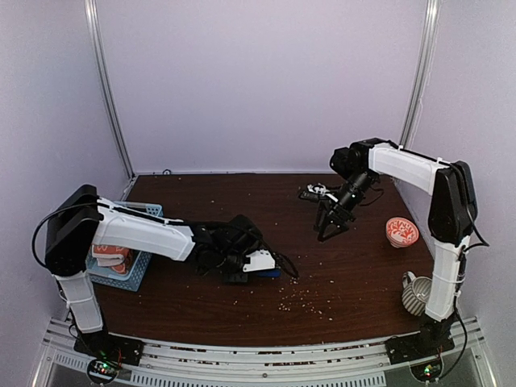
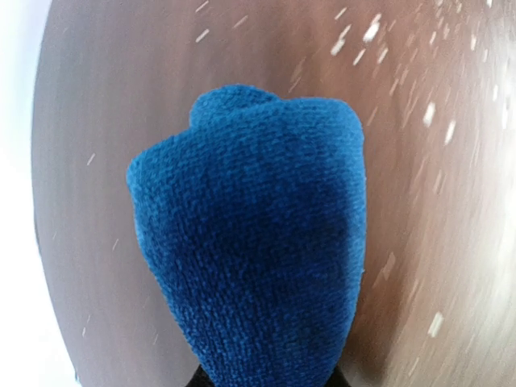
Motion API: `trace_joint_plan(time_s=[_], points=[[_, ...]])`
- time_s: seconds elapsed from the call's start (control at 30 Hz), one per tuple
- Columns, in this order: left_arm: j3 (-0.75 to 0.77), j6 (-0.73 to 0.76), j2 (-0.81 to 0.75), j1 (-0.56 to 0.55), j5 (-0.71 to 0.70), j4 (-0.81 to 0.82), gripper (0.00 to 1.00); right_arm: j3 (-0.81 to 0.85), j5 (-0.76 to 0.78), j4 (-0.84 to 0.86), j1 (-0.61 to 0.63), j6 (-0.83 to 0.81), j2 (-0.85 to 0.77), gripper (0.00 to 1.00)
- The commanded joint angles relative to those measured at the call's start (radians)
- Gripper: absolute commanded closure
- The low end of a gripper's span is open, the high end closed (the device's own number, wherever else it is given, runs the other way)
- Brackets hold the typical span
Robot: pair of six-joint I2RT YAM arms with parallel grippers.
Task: Roll the towels
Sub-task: Pick up the towel from the center of the board, then flatten out the contents in the bin at the center of the board.
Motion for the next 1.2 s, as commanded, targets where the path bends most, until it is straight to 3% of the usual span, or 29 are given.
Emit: trace_joint_plan(time_s=[0.0, 0.27, 0.7, 0.93, 1.17], points=[[-0.058, 0.055, -0.14, 0.056, 0.0, -0.012, 1.0, -0.03, -0.022, -0.014, -0.001, -0.041, 0.027, 0.33], [-0.186, 0.103, -0.321, 0.159, -0.119, -0.029, 1.0, -0.051, -0.033, -0.014, -0.001, -0.056, 0.031, 0.33], [-0.197, 0.011, -0.534, 0.417, -0.312, -0.163, 1.0, -0.075, -0.064, -0.014, -0.001, -0.069, 0.04, 0.34], [-0.141, -0.146, -0.522, 0.612, -0.365, -0.24, 1.0, -0.085, -0.067, -0.014, -0.001, -0.075, 0.043, 0.34], [-0.104, -0.287, -0.41, 0.708, -0.421, -0.292, 1.0, -0.091, -0.073, -0.014, -0.002, -0.077, 0.049, 0.35]])
